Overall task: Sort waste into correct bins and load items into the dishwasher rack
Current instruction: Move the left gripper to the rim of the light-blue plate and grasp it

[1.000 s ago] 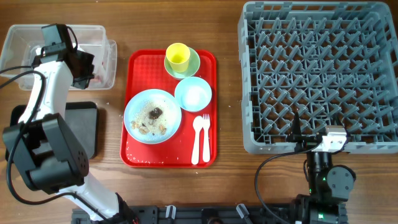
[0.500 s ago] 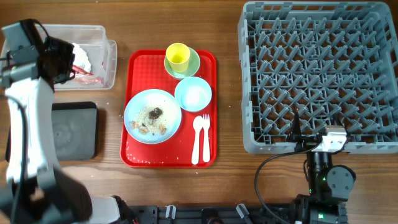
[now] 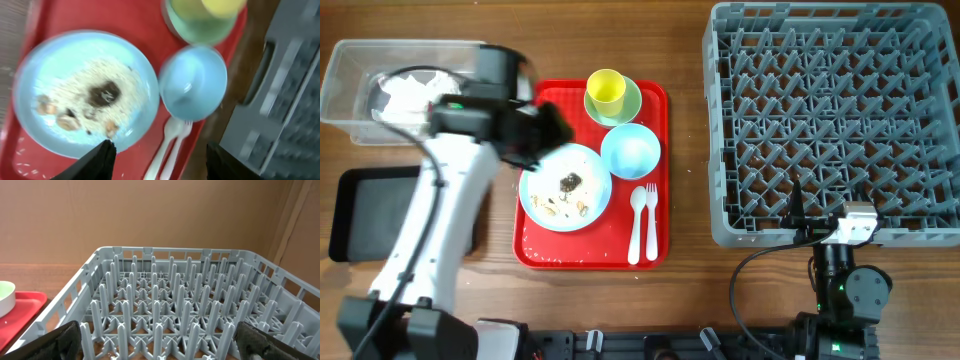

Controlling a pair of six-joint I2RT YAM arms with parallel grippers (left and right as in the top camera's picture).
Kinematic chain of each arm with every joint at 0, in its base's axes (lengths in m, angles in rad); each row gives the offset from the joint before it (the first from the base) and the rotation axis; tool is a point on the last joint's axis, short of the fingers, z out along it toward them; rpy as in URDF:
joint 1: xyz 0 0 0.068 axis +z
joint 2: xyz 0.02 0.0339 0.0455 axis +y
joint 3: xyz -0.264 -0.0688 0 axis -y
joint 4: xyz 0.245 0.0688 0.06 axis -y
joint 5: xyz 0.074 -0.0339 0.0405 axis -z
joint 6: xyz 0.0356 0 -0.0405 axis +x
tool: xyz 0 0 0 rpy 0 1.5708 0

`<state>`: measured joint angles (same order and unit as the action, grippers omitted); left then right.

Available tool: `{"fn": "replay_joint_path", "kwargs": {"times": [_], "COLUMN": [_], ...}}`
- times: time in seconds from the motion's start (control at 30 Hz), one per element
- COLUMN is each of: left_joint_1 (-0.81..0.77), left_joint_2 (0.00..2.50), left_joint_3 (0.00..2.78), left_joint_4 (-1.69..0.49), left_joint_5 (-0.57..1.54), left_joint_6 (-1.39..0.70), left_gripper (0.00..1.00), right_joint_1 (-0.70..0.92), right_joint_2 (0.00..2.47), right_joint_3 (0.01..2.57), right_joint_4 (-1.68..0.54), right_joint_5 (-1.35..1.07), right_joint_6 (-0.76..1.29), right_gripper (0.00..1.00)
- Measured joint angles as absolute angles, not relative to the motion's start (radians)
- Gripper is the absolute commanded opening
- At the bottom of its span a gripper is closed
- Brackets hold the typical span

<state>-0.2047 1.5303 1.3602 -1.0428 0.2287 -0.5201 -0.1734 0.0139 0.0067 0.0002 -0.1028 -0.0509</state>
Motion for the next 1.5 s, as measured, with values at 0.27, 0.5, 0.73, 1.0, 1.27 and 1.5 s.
{"fn": "replay_joint_path", "kwargs": {"times": [0.27,0.5,0.73,1.0,1.27,1.5], "left_joint_1": [-0.525,-0.574,-0.574,-0.578,-0.629,-0.643], "left_joint_2": [1.536,1.545,1.654,1.748,1.748,1.748], "left_joint_3": [1.184,1.049,0.96,0.958,0.959,0.961], "left_joint_4": [-0.921,-0.76,-0.578,-0.533,-0.545,-0.548], "left_joint_5": [0.029,-0.084,-0.107,-0.176,-0.208,-0.224], "left_joint_6": [-0.527,-0.571,-0.578,-0.581,-0.577,-0.574], "left_gripper": [0.52,0.5,0.3,0.2,0.04,0.04], "right_joint_1": [-0.173,-0.173,-0.173,-0.173,-0.173,-0.173], "right_joint_2": [0.014,0.014,0.014,0.014,0.014,0.014], "right_joint_3": [0.007,0.007,0.007,0.007,0.007,0.007], "right_joint_4": [0.0,0.0,0.0,0.0,0.0,0.0], "right_joint_5": [-0.103,-0.103,-0.103,-0.103,-0.103,-0.103], "right_joint_6": [-0.051,-0.051,-0.051,-0.051,-0.051,-0.051], "right_gripper": [1.0,1.0,1.0,1.0,1.0,1.0]}}
